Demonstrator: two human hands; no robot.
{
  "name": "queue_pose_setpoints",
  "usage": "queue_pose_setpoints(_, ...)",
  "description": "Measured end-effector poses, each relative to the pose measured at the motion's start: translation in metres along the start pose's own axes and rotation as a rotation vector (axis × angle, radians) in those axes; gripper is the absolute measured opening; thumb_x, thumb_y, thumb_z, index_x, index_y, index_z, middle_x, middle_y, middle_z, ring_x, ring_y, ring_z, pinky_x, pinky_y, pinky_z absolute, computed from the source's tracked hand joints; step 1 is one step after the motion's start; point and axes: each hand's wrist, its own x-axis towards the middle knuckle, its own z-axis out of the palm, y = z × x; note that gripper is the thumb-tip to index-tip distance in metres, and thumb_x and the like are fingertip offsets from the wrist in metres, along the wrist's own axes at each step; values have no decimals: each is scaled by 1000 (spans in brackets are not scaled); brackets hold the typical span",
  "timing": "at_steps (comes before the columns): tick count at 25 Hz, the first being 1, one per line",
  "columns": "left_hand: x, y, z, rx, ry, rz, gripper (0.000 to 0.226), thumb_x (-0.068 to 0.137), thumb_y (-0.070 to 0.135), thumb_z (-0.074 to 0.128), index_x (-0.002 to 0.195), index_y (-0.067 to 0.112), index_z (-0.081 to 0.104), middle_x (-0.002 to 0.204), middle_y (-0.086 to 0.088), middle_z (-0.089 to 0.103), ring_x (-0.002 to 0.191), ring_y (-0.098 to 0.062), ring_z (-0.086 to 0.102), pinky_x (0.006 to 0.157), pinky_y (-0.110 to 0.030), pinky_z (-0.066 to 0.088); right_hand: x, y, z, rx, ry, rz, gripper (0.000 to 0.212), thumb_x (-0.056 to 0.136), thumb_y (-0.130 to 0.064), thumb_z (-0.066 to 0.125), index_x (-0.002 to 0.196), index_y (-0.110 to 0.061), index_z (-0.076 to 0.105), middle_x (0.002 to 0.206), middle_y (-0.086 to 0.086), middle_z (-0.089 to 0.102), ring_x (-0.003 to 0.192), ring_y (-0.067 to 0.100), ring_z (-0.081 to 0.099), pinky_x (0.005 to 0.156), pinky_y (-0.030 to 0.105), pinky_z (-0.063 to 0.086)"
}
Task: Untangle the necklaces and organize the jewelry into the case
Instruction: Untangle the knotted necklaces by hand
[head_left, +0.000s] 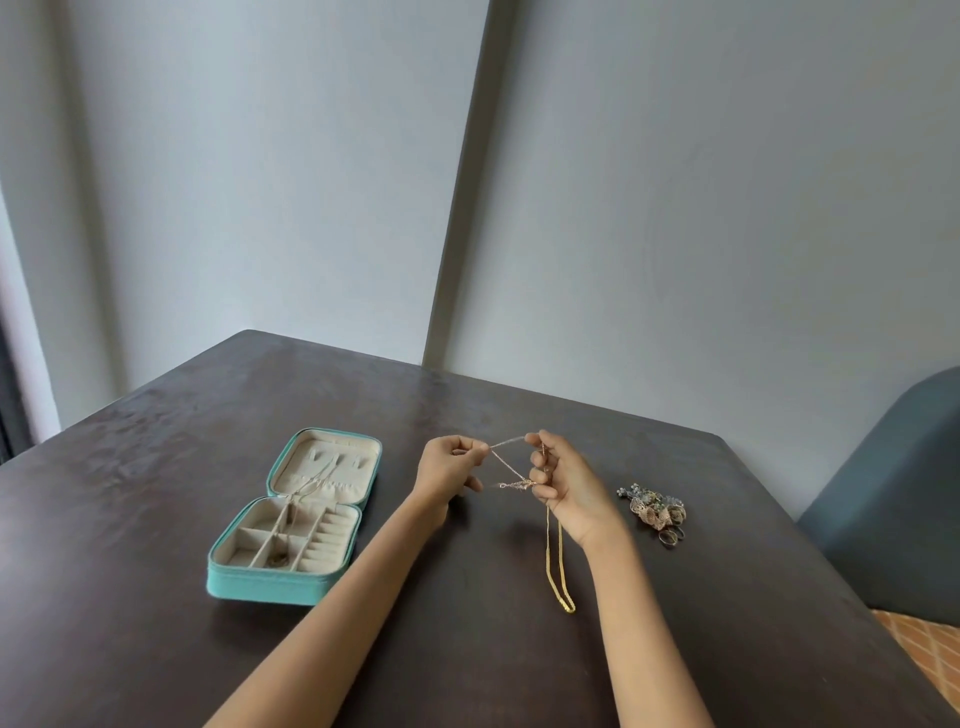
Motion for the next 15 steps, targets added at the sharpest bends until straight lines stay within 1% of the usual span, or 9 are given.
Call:
queue_pose_setpoints(4, -2, -1, -2, -83, 0, 9, 18, 92, 14, 59, 75, 10, 63, 70, -2, 55, 32, -4, 48, 35, -13, 33, -2, -1, 0, -32, -2, 7, 15, 91, -18, 49, 89, -9, 61, 51, -5, 39, 37, 3, 33, 32, 14, 18)
queue_pose_setpoints(9, 0, -3, -2, -76, 21, 6, 21, 96, 14, 48, 79, 12, 60, 64, -1, 54, 34, -8, 47, 41, -22, 32, -4, -3, -1, -69, -8, -11, 17, 93, -21, 48, 90, -10, 60, 47, -7, 33, 32, 2, 25, 30, 15, 14)
queue_pose_setpoints(12, 1, -5, 0, -62, 48, 17, 19, 95, 15, 47, 81, 12, 59, 61, -1, 52, 38, -12, 42, 40, -20, 33, -4, -2, -1, -81, -15, -3, 17, 93, -22, 49, 91, -10, 61, 47, -7, 33, 32, 2, 25, 29, 15, 14)
queue_pose_setpoints(15, 0, -7, 2, -81, 66, 39, 17, 96, 17, 46, 83, 11, 56, 61, -1, 51, 41, -12, 38, 36, -18, 31, -4, 0, -1, -82, -32, -4, 20, 93, -18, 46, 97, -9, 62, 51, -6, 39, 32, 2, 26, 29, 15, 15)
